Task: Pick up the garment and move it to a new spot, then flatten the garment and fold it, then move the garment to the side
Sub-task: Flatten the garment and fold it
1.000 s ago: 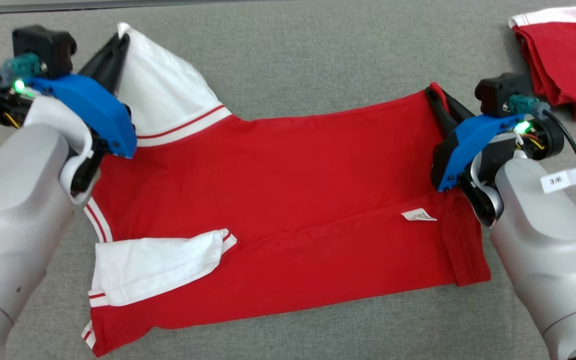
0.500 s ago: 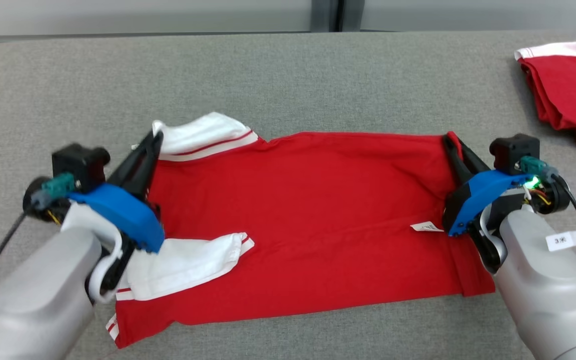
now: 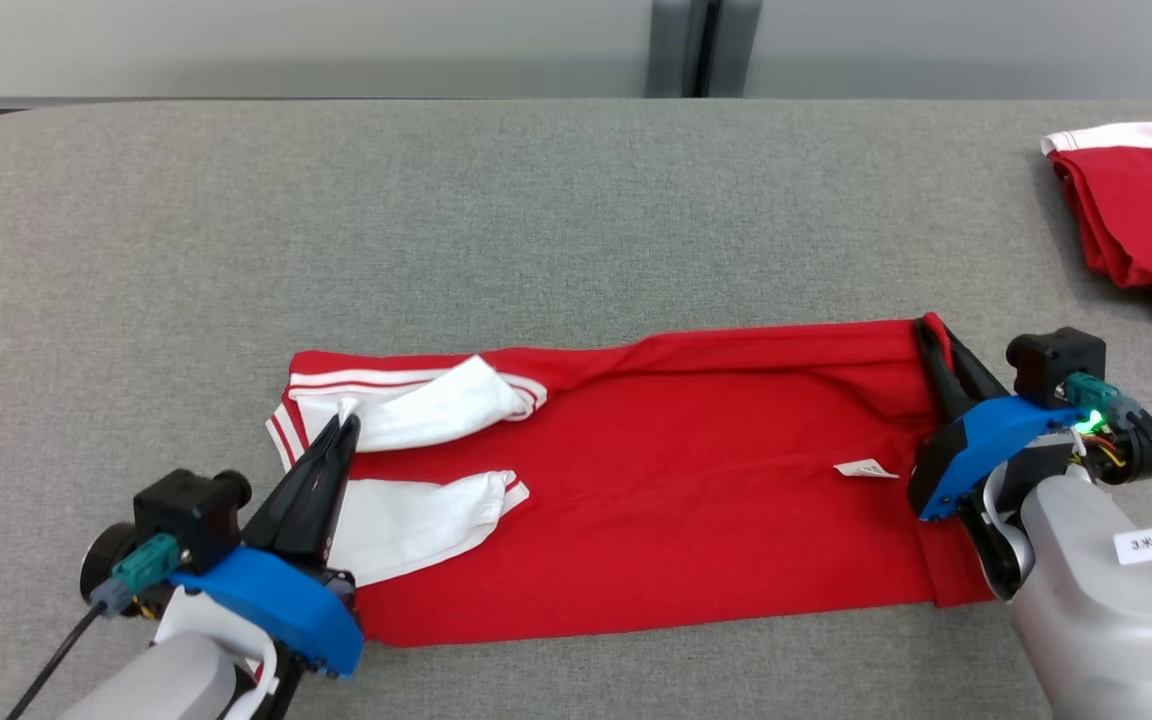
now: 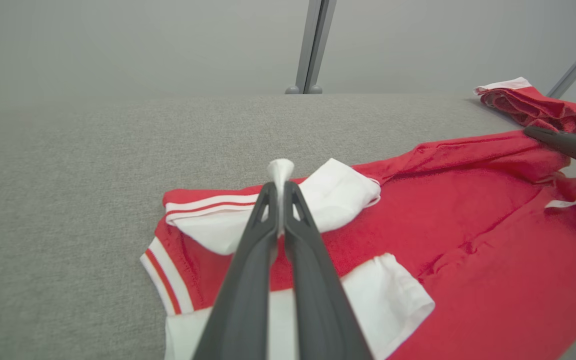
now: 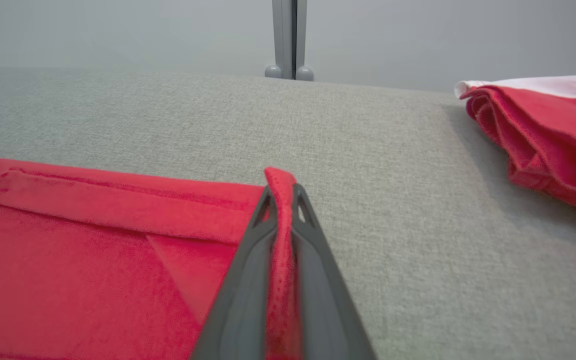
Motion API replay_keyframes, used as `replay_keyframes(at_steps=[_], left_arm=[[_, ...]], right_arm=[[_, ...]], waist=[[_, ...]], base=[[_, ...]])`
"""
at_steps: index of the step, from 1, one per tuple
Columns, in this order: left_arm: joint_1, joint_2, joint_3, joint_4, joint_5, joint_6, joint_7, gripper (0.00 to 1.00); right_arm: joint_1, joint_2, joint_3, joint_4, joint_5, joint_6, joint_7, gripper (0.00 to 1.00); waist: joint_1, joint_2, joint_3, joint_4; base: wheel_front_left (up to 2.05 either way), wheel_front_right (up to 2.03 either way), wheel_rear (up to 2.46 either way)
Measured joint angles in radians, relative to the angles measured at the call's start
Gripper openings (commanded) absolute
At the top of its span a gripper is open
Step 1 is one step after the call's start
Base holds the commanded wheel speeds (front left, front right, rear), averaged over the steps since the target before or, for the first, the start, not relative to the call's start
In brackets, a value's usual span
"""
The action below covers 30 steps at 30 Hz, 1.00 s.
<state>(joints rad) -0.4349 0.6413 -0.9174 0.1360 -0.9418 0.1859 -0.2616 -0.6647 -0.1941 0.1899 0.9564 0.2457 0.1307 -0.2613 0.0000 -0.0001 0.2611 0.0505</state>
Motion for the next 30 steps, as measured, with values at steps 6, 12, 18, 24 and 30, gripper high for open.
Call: replay_keyframes(at_steps=[6,12,18,24,30], left_arm=[[0.099,0.013,0.050,-0.070,-0.007,0.043,0.000,0.00],[0.190,0.011,0.098,-0.104,-0.007,0.069,0.000,0.00],[0.254,-0.020,0.153,-0.106,0.025,0.081,0.000,1.00],[0.304,-0.095,0.324,-0.123,0.139,0.078,0.000,1.00],[0.378,-0.218,0.576,-0.158,0.310,0.045,0.000,1.00]], right_arm=[[0.084,-0.001,-0.040,-0.097,-0.016,0.000,-0.001,0.00],[0.185,0.002,-0.078,-0.201,-0.025,0.000,-0.001,0.00],[0.273,0.012,-0.115,-0.288,-0.025,0.000,-0.001,1.00],[0.345,0.012,-0.151,-0.423,-0.020,0.000,-0.001,1.00],[0.349,0.015,-0.168,-0.517,-0.025,0.000,-0.001,1.00]], waist=[[-0.0001,0.0000,-0.023,0.007],[-0.0001,0.0000,-0.036,0.011],[-0.0001,0.0000,-0.049,0.014],[-0.0001,0.0000,-0.059,0.013],[0.0000,-0.0001,-0.067,0.004]], base=[[0.00,0.00,0.00],[0.00,0.00,0.00],[0.00,0.00,0.00],[0.00,0.00,0.00],[0.00,0.00,0.00]])
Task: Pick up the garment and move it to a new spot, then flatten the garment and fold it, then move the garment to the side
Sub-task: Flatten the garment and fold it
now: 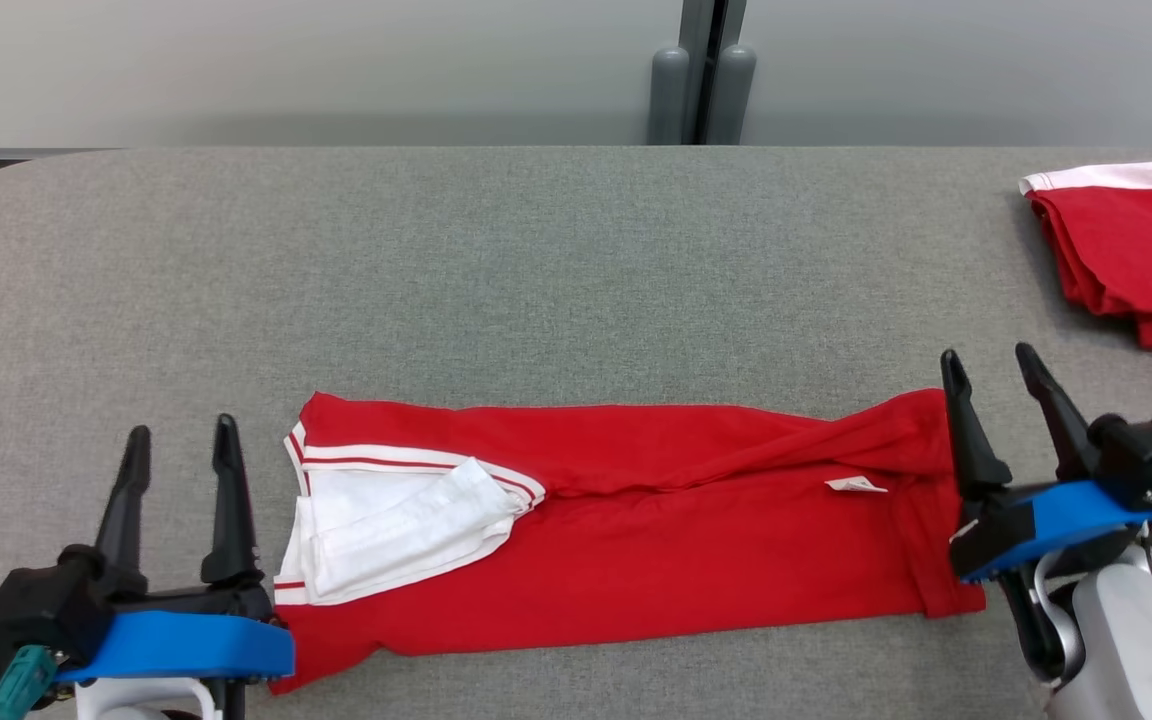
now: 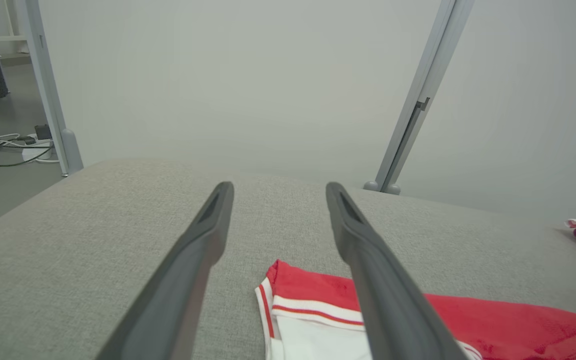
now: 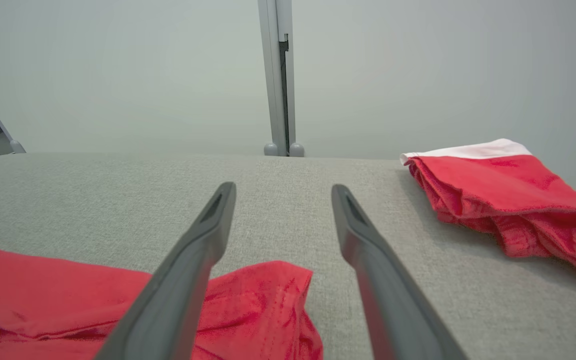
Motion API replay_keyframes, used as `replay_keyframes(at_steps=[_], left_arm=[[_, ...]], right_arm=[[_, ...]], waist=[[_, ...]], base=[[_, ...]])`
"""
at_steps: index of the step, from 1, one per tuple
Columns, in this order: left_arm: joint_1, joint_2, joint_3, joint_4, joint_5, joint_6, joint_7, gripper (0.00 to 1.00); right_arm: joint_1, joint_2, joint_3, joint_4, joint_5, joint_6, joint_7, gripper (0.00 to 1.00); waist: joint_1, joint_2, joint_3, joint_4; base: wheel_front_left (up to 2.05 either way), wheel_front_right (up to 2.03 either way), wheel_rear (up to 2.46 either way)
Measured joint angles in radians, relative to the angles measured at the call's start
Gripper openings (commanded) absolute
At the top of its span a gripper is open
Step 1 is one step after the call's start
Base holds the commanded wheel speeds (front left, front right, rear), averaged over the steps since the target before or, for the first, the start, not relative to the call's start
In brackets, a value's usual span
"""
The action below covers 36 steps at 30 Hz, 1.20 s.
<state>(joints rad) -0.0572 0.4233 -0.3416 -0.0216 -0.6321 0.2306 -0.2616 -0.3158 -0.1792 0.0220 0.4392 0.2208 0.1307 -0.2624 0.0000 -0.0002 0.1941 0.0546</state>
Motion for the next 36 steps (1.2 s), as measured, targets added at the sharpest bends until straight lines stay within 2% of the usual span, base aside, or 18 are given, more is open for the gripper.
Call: replay_keyframes(at_steps=[6,10,16,22,31,33,34,35,36], left_arm=[[0.038,-0.113,0.170,0.014,0.142,-0.071,0.000,1.00],[0.038,-0.176,0.247,0.043,0.205,-0.120,0.000,1.00],[0.043,-0.253,0.329,0.079,0.283,-0.188,0.000,1.00],[0.054,-0.303,0.396,0.116,0.338,-0.248,0.000,1.00],[0.041,-0.341,0.462,0.147,0.392,-0.302,0.000,1.00],[0.036,-0.347,0.467,0.151,0.403,-0.310,0.000,1.00],[0.036,-0.351,0.471,0.154,0.407,-0.312,0.000,1.00],[0.036,-0.355,0.475,0.156,0.411,-0.315,0.000,1.00],[0.036,-0.357,0.480,0.158,0.416,-0.317,0.000,1.00]], right_arm=[[-0.095,-0.004,0.005,0.045,-0.014,0.000,0.058,1.00],[-0.156,-0.002,-0.002,0.129,-0.030,0.000,0.115,1.00],[-0.175,0.015,-0.019,0.263,-0.036,0.000,0.139,1.00],[-0.134,0.039,-0.035,0.357,-0.008,0.000,0.137,1.00],[-0.116,0.076,-0.015,0.427,0.024,0.000,0.116,1.00],[-0.115,0.087,-0.005,0.433,0.051,-0.002,0.110,0.77],[-0.111,0.091,0.002,0.435,0.058,-0.002,0.105,0.77],[-0.106,0.095,0.008,0.436,0.068,-0.002,0.101,0.67],[-0.100,0.101,0.012,0.436,0.080,-0.002,0.095,0.66]], waist=[[0.0000,0.0001,-0.002,0.002],[0.0000,0.0002,0.003,0.012],[0.0000,0.0002,0.005,0.026],[0.0000,0.0002,0.005,0.022],[0.0000,0.0001,0.015,0.007],[0.0000,0.0002,0.013,0.007],[0.0000,0.0002,0.010,0.008],[0.0000,0.0001,0.007,0.009],[-0.0001,0.0001,0.004,0.009]], base=[[0.00,0.00,0.00],[0.00,0.00,0.00],[0.00,0.00,0.00],[0.00,0.00,0.00],[0.00,0.00,0.00],[0.00,0.00,0.00],[0.00,0.00,0.00],[0.00,0.00,0.00],[0.00,0.00,0.00]])
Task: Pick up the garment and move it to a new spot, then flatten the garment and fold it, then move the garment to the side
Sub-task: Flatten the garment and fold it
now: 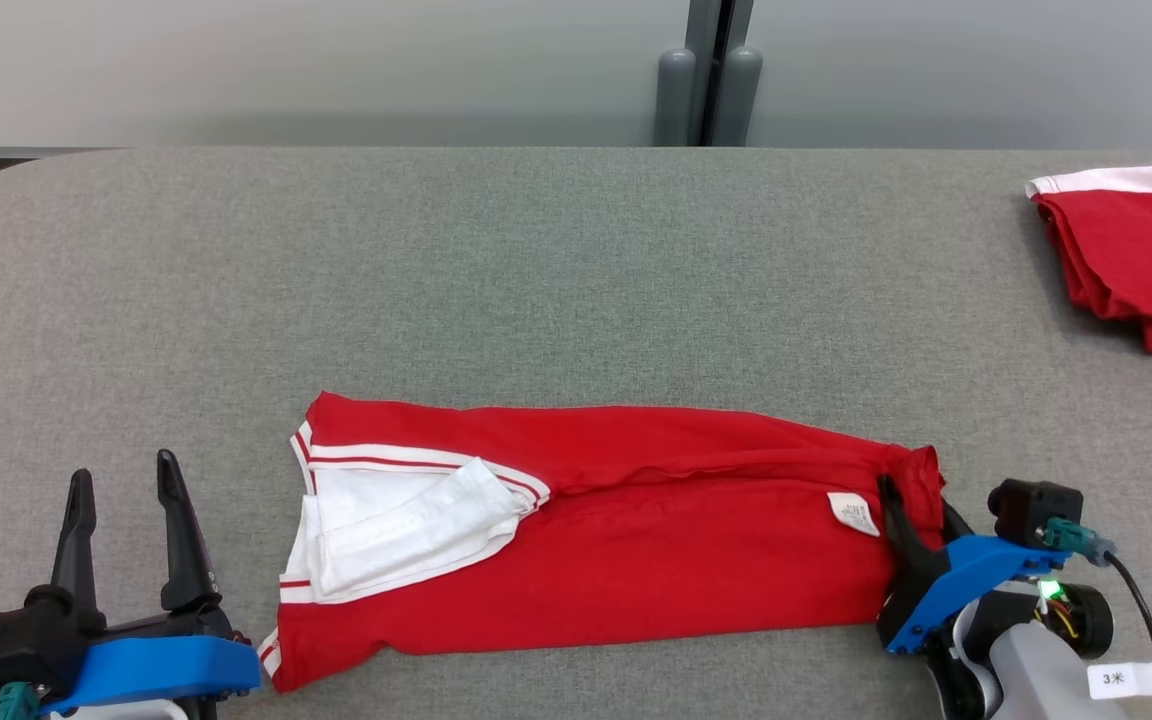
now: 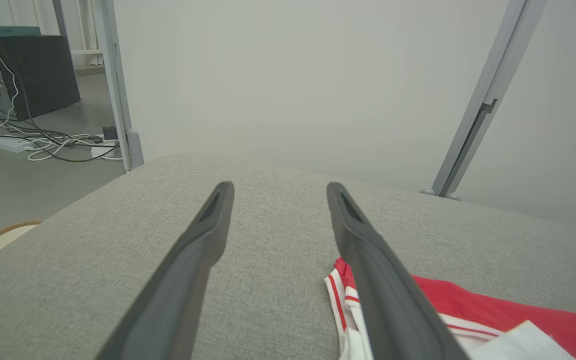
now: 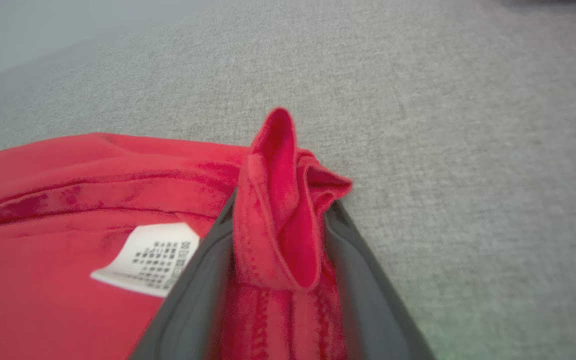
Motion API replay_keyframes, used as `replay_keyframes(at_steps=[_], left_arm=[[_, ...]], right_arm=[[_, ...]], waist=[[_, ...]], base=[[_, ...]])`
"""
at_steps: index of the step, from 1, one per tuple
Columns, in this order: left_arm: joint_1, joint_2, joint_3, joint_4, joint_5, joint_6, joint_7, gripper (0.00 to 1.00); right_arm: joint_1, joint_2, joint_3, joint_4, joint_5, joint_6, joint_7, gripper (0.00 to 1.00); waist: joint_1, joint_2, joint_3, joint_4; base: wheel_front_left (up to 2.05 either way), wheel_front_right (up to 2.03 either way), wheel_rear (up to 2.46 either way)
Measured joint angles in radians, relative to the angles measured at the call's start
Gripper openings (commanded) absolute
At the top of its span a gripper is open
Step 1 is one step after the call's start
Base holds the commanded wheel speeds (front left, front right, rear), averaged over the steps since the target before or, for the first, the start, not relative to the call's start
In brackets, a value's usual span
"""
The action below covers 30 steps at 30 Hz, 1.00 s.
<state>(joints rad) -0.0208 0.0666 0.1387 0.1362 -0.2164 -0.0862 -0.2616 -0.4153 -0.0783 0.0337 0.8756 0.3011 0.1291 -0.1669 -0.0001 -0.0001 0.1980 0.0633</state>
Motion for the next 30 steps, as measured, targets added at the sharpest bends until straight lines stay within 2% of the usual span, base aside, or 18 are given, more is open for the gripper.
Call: replay_keyframes(at_steps=[1,2,4,11,16,22,26,30], left_arm=[[0.000,-0.001,0.005,0.002,0.007,-0.002,0.000,1.00],[0.001,-0.001,0.008,0.003,0.016,-0.002,0.000,1.00],[0.005,-0.005,0.012,0.002,0.026,-0.002,0.000,1.00],[0.017,-0.010,0.038,0.006,0.058,-0.002,0.000,1.00],[0.026,-0.013,0.041,0.011,0.069,0.001,0.000,1.00],[0.039,-0.014,0.042,0.020,0.076,0.001,0.000,1.00],[0.041,-0.015,0.042,0.026,0.078,0.002,0.000,1.00],[0.045,-0.015,0.044,0.029,0.085,0.002,0.000,1.00]], right_arm=[[0.009,0.005,0.004,-0.001,0.009,0.000,-0.004,0.57],[0.018,0.007,0.008,-0.001,0.017,0.000,-0.010,0.44],[0.030,0.012,0.015,-0.002,0.033,0.002,-0.016,0.00],[0.026,-0.004,0.003,-0.009,0.043,0.003,-0.045,0.00],[-0.005,-0.118,-0.049,-0.016,0.030,0.002,-0.046,0.00],[-0.028,-0.223,-0.086,-0.038,0.005,0.002,-0.010,0.00],[-0.031,-0.232,-0.082,-0.072,-0.001,0.002,0.021,0.00],[-0.022,-0.195,-0.064,-0.134,0.012,0.002,0.035,0.00]], waist=[[0.0000,0.0000,-0.003,0.000],[0.0000,0.0000,-0.006,-0.001],[0.0000,0.0000,-0.010,-0.004],[0.0001,0.0003,-0.021,-0.024],[0.0000,0.0003,-0.043,-0.033],[0.0001,0.0003,-0.064,-0.041],[0.0001,0.0004,-0.072,-0.046],[0.0000,0.0003,-0.078,-0.050]], base=[[0.00,0.00,0.00],[0.00,0.00,0.00],[0.00,0.00,0.00],[0.00,0.00,0.00],[0.00,0.00,0.00],[0.00,0.00,0.00],[0.00,0.00,0.00],[0.00,0.00,0.00]])
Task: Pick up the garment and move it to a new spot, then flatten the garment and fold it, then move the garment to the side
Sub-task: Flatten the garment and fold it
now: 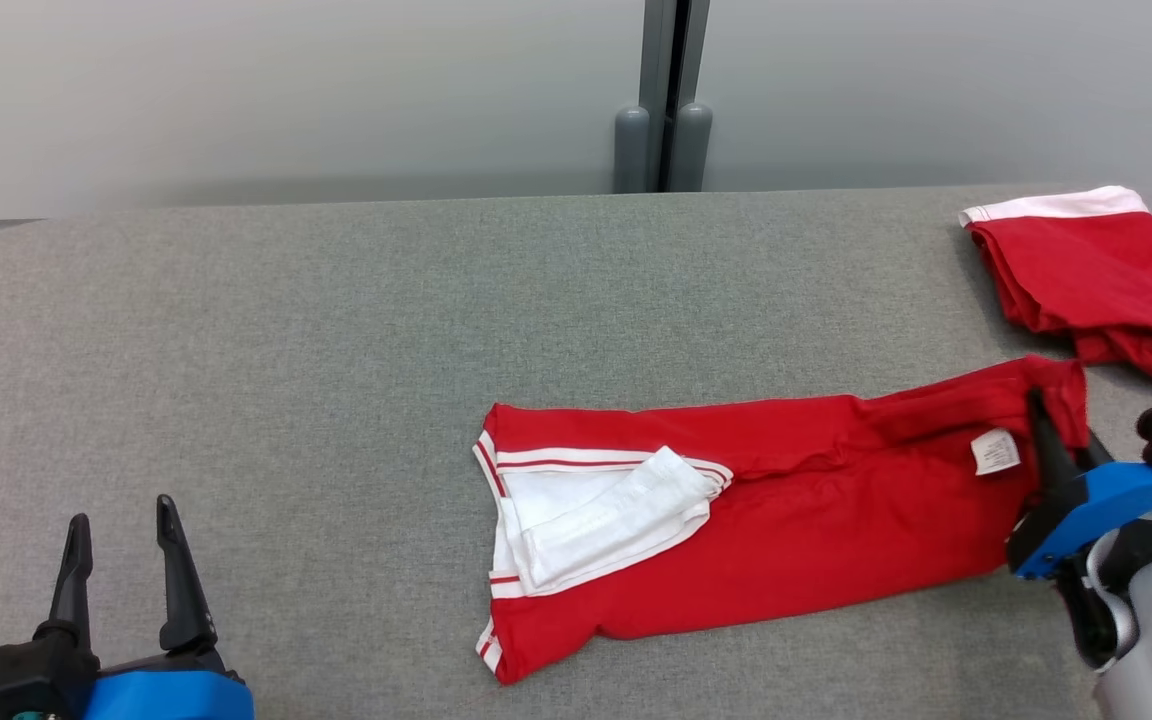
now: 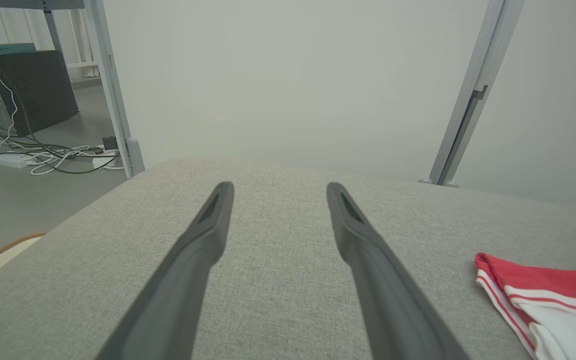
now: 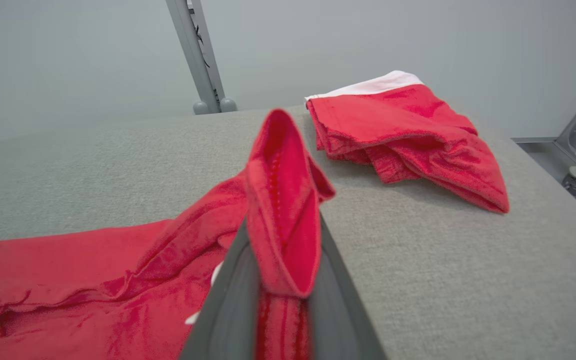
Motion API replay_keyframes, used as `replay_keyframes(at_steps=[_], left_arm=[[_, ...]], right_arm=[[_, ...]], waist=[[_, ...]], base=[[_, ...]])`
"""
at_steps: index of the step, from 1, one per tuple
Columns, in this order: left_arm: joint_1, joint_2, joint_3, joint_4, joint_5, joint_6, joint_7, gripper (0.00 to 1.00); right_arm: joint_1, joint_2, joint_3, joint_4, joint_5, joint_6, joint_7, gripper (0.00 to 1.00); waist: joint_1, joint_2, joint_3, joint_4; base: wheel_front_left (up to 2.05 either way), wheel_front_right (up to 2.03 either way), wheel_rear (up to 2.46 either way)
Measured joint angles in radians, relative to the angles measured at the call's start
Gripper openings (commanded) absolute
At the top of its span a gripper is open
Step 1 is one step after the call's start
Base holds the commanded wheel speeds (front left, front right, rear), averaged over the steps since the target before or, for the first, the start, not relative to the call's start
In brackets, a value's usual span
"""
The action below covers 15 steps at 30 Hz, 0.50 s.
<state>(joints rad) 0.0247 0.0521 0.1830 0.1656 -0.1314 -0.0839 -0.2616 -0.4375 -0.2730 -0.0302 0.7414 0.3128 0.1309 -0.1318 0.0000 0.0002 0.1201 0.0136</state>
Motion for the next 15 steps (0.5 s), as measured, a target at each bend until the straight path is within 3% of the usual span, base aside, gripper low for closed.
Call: replay_keyframes(at_steps=[10,15], left_arm=[[0.011,0.000,0.006,0.002,0.002,0.006,0.000,1.00],[0.007,-0.001,-0.002,0.012,0.008,0.007,0.000,1.00]], right_arm=[[0.080,0.169,0.142,-0.230,0.055,0.000,0.044,0.00],[0.087,0.209,0.233,-0.294,0.086,0.000,0.061,0.00]], waist=[[0.0000,-0.0001,-0.002,0.002],[0.0000,-0.0001,0.005,0.013]], base=[[0.00,0.00,0.00],[0.00,0.00,0.00]])
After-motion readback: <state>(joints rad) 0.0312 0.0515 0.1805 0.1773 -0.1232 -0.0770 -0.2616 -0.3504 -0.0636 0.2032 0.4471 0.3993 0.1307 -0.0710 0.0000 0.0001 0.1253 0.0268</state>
